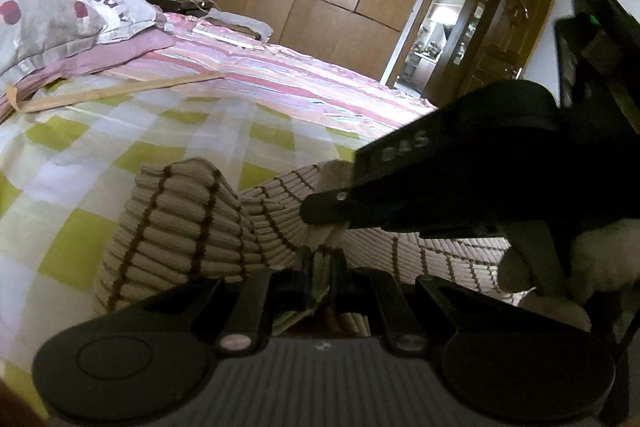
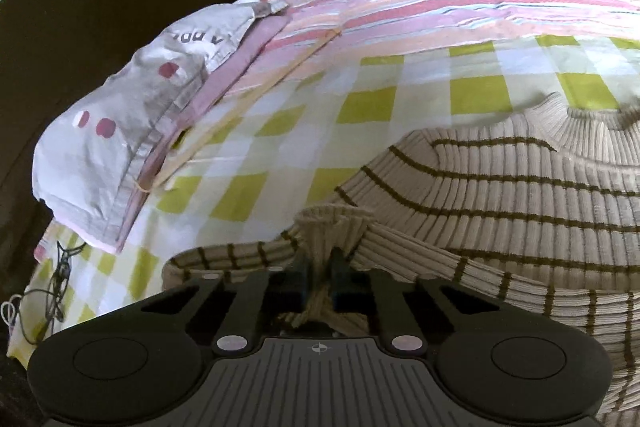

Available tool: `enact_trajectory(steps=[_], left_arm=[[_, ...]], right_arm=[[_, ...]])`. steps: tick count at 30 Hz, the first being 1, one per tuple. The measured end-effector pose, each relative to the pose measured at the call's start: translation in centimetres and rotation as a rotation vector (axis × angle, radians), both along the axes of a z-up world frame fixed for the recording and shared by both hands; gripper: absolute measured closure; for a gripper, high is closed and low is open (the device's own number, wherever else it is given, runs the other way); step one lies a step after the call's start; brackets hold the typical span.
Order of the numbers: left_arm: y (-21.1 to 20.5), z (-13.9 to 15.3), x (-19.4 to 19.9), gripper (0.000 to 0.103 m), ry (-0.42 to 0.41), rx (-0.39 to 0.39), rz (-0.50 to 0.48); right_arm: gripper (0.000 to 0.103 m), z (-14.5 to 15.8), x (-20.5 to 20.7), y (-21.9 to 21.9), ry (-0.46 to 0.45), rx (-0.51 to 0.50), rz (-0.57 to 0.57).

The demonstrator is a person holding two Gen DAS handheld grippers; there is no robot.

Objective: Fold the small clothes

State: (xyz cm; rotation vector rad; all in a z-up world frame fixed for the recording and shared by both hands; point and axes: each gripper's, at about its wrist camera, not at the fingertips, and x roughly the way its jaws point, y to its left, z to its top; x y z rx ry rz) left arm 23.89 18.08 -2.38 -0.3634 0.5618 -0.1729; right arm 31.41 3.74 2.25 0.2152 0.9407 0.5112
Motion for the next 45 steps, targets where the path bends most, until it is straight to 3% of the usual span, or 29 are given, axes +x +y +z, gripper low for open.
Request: enact_trajectory(steps=[7, 13, 26, 33, 45], left_arm=[[1.3, 1.1, -1.2, 0.075, -0.083, -0.088, 0.026], [1.9, 1.4, -1.5, 0.074, -0.105, -0.126, 0.038], [1.4, 0.6, -0.8, 0.074, -0.071, -0.105, 0.028], [0.6, 0.2, -0.5, 0.074, -0.051, -0.083, 0.006], [-2.1, -1.1, 0.3, 0.073, 0.029, 0.046, -0.048]], right_arm=[[0.097, 3.1, -0.1, -2.5, -0.069, 0.111, -0.036], [0.097, 5.2, 0.2, -6.7, -0.122, 0.124, -0.118], [0.097, 6.2, -0.4, -16.1, -0.171, 0.108, -0.314], [0.097, 6.0, -2.1, -20.9, -0.182, 0.102, -0.406], [0.096, 1.0, -3.5, -26.1, -0.092, 0.048, -0.556]])
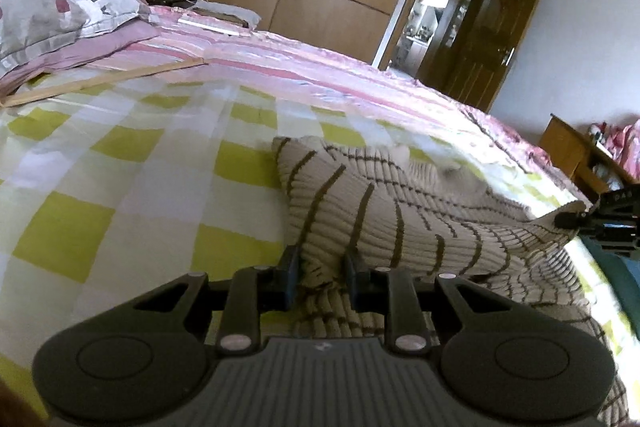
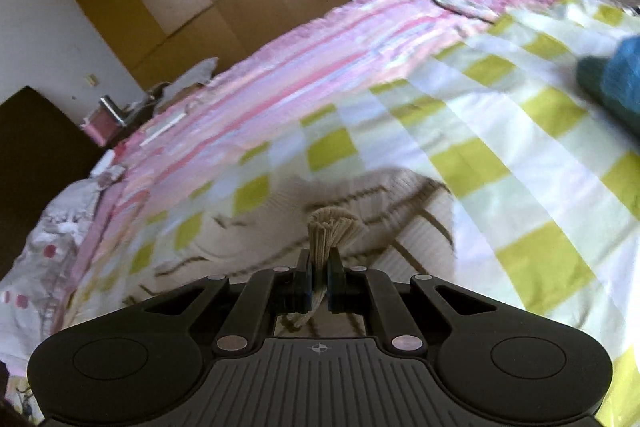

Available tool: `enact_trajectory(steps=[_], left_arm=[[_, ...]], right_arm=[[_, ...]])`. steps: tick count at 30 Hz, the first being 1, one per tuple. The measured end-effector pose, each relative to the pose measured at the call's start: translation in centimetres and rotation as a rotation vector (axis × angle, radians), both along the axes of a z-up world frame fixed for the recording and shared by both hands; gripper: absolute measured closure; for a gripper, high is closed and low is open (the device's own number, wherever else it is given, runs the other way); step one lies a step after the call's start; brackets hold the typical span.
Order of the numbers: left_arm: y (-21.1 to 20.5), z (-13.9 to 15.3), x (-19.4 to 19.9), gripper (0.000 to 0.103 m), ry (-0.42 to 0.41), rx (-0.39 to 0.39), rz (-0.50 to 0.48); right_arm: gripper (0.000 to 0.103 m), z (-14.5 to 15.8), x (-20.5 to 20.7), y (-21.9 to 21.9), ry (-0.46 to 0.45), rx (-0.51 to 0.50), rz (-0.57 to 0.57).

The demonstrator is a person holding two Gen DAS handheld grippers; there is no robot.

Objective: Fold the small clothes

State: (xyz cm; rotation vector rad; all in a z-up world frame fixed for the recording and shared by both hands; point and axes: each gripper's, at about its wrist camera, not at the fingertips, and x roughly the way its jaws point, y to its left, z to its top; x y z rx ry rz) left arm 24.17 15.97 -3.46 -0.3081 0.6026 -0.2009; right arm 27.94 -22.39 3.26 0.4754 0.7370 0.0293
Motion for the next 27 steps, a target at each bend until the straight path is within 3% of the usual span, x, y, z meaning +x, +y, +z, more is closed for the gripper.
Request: enact_trajectory(steps=[13, 22, 27], left_arm=[[0.1, -0.2, 0.1, 0.072, 0.015, -0.005, 0.004], [1.6, 1.2, -0.6, 0.072, -0.033, -0.042, 0.068], [1.7, 2.3, -1.0, 0.072, -0.07, -0.028, 0.1]], right_arm=[[0.09, -3.0, -1.9, -1.0, 0.039, 0.008, -0.036], [0.089, -0.7, -3.5, 0.8, -0.031, -0.173, -0.022], [0.089, 0.6, -4.2, 2.9, -0.106, -0.239, 0.067]])
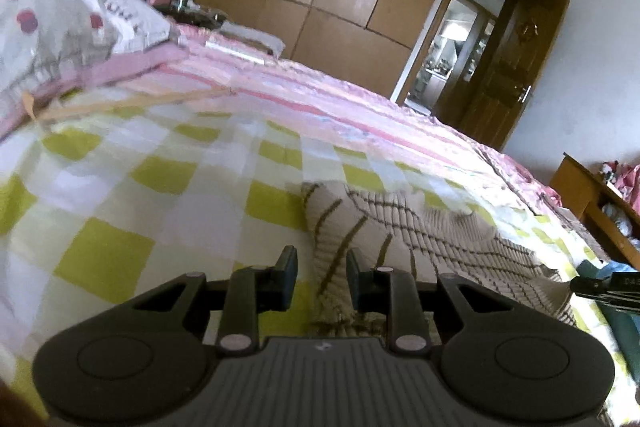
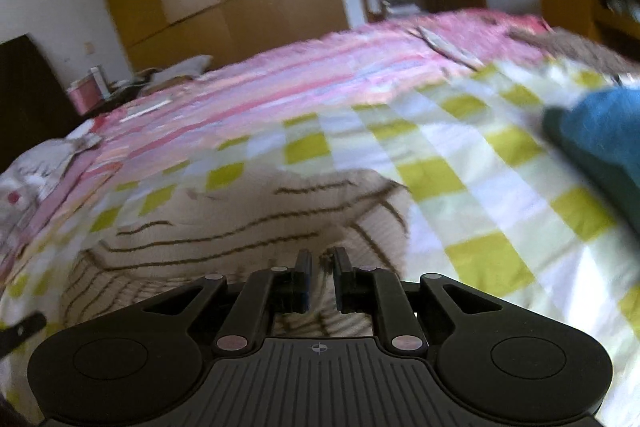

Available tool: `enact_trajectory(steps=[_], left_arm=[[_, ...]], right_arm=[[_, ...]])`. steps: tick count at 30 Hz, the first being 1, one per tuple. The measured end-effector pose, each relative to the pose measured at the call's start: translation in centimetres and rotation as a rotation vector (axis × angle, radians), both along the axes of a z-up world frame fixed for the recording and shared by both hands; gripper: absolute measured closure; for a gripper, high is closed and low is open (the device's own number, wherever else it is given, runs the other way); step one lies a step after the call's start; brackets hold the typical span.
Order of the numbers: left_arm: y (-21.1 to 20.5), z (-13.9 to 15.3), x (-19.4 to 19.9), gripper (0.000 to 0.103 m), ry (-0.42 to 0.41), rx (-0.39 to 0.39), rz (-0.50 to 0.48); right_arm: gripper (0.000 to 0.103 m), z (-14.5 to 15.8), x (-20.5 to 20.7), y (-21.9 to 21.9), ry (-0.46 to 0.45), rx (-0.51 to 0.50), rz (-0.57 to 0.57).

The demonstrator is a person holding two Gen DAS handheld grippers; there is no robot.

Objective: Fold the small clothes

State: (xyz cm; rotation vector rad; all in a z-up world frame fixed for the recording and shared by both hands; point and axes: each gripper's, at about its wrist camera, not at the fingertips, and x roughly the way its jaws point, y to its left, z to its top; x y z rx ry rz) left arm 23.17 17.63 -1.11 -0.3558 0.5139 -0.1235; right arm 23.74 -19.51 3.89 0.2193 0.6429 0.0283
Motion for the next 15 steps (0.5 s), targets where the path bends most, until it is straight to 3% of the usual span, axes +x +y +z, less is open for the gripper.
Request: enact_trajectory(steps=[6, 13, 15], left_arm=[[-2.9, 1.0, 0.9, 0.072, 0.003, 0.035, -0.048], [-6.9, -0.6, 3.0, 0.071, 0.134, 0.165, -0.124], [-7.1, -0.6, 2.7, 0.07, 0.137, 0.198, -0.139]], right_arm=[[0.089, -1.0, 0.3, 3.0, 0.042, -0.004, 0.168], [0.088, -3.1, 0.5, 3.2, 0.147, -0.071, 0.217], [0.087, -3.2, 0.1, 3.0, 0.153, -0.07, 0.227]])
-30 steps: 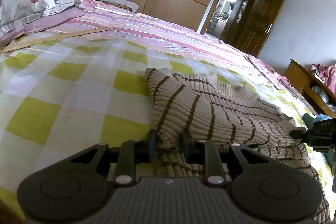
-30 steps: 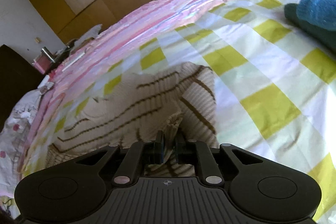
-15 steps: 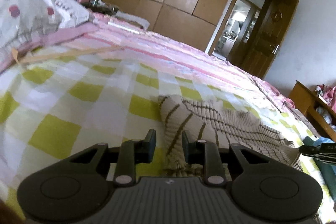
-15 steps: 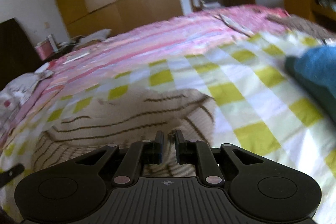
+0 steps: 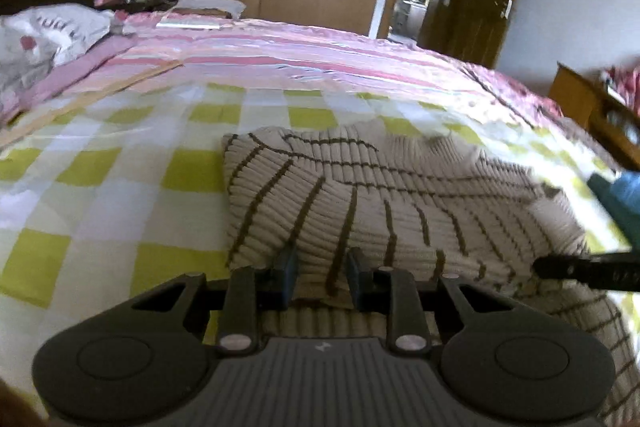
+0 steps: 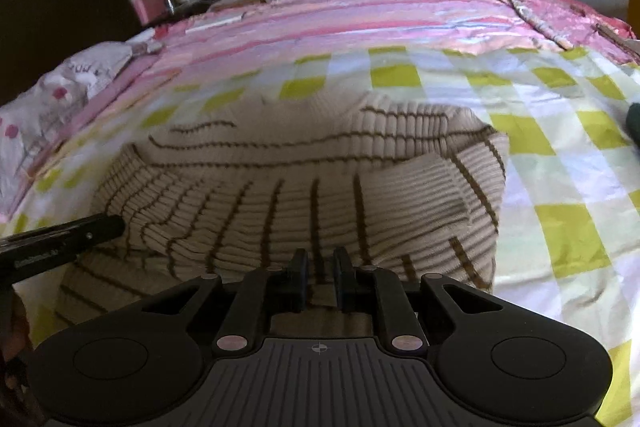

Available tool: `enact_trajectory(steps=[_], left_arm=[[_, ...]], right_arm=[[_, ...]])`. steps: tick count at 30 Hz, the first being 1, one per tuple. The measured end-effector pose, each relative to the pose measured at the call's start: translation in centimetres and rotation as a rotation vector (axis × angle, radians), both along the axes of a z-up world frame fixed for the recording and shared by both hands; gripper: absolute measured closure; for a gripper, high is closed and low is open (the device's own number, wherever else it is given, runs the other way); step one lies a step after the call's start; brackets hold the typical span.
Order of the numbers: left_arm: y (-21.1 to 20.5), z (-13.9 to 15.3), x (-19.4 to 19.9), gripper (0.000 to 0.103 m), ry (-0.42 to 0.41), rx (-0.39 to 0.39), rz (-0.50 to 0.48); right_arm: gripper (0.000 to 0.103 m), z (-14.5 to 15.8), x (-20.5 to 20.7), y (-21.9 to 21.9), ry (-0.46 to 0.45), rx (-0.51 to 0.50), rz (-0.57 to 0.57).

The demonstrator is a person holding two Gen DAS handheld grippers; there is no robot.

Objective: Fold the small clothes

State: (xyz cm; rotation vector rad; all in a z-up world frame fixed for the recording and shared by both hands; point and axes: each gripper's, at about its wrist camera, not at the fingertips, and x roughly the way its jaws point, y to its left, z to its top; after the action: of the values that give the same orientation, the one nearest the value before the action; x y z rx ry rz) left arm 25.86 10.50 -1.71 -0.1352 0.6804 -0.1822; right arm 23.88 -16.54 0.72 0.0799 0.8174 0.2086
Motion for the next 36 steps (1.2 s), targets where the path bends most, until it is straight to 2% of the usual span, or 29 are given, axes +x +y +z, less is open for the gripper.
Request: enact_trajectory(steps=[4, 9, 12, 15, 17, 22, 28, 32, 36], left_arm=[[0.3, 0.8, -0.4, 0.069, 0.025, 0.01, 0.007], [-1.0, 2.6, -0.5, 0.069, -0.034, -0.018, -0.01], [-2.3, 2.3, 0.2, 0.069, -0.026, -0.004, -0.032], [-3.2, 1.1, 0.7, 0.069, 0.031, 0.007, -0.039], [-3.4, 0.5, 0.5, 0.069, 0.029, 0.026, -0.04], [-3.4, 1.2, -0.4, 0.069, 0.038, 0.026, -0.035], [-1.9, 2.5, -4.1, 0.069, 0.046, -0.013, -0.007], [-0.6, 2.1, -7.6, 0.069, 0.079, -0.054, 0.02], [0.0, 1.2, -10.6, 0.069, 0.105, -0.029, 0.036]], right_arm=[[0.086, 0.6, -0.4, -0.3, -0.003, 0.007, 0.007], [0.082, 1.4, -0.2, 0.0, -0.036, 0.077, 0.018], [0.082, 0.9, 0.2, 1.0, -0.027, 0.062, 0.039], [0.081, 0.1, 0.4, 1.2, -0.013, 0.049, 0.041], [0.081, 0.0, 0.3, 1.1, -0.013, 0.054, 0.043], [0.081, 0.6, -0.7, 0.4, -0.013, 0.075, 0.036], [0.081, 1.8, -4.5, -1.5, -0.027, 0.091, 0.039], [0.08, 1.9, -8.0, -3.6, -0.024, 0.095, 0.018], [0.08, 1.7, -11.4, -5.4, -0.006, 0.094, -0.018]])
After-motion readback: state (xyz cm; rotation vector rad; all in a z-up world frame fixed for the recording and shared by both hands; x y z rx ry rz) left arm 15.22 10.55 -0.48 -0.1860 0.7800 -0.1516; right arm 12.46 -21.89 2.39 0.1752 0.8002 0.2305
